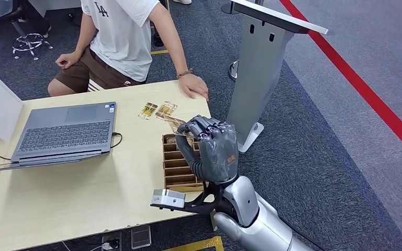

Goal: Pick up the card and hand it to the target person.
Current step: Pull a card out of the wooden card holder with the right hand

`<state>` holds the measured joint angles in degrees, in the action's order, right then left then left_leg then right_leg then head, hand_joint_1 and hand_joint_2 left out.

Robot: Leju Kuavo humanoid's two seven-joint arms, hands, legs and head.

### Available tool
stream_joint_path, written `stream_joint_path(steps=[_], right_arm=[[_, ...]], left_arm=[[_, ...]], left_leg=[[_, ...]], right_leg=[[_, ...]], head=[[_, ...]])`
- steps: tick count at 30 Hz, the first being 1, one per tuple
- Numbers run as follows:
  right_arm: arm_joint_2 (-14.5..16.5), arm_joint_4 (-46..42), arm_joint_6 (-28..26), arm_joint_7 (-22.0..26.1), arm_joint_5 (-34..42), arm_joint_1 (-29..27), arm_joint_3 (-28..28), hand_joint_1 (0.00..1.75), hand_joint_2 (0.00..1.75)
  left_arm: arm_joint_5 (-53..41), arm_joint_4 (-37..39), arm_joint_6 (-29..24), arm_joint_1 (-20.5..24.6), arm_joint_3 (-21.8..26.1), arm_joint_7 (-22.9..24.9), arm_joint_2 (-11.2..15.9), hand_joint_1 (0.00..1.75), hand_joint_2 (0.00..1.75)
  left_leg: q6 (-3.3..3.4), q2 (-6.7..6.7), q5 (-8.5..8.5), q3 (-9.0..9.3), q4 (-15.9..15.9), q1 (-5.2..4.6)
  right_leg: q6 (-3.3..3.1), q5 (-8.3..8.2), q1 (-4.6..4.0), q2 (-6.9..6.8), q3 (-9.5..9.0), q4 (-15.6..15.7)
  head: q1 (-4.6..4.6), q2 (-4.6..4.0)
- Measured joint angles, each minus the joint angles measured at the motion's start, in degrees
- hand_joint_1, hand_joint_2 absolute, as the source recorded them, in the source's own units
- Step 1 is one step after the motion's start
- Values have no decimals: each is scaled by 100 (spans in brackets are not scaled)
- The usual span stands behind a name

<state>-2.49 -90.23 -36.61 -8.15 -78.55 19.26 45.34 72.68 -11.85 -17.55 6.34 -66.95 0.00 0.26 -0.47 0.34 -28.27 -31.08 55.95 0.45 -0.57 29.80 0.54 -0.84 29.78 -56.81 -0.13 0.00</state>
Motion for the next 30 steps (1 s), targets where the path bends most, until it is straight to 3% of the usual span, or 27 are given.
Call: stream_joint_path(steps=[5, 16, 30], right_arm=[[121, 8, -4, 387, -351, -96, -268, 175, 175], [526, 301, -4, 864, -318, 27, -779, 175, 175], [818, 573, -4, 1178, -201, 41, -1121, 175, 175]], left_arm=[[-94, 0, 4, 6, -16, 0, 0, 0, 175], [-113, 0, 17, 67, -130, 14, 0, 0, 175], [-68, 0, 4, 52, -148, -1, 0, 0, 175]], left_leg=[[0, 0, 0, -1, 0, 0], [0, 0, 0, -2, 0, 0], [0, 0, 0, -2, 0, 0]], right_leg=[[0, 0, 0, 0, 0, 0], [0, 0, 0, 0, -1, -1], [0, 0, 0, 0, 0, 0]], head=[[-2, 0], [-1, 0], [2, 0]])
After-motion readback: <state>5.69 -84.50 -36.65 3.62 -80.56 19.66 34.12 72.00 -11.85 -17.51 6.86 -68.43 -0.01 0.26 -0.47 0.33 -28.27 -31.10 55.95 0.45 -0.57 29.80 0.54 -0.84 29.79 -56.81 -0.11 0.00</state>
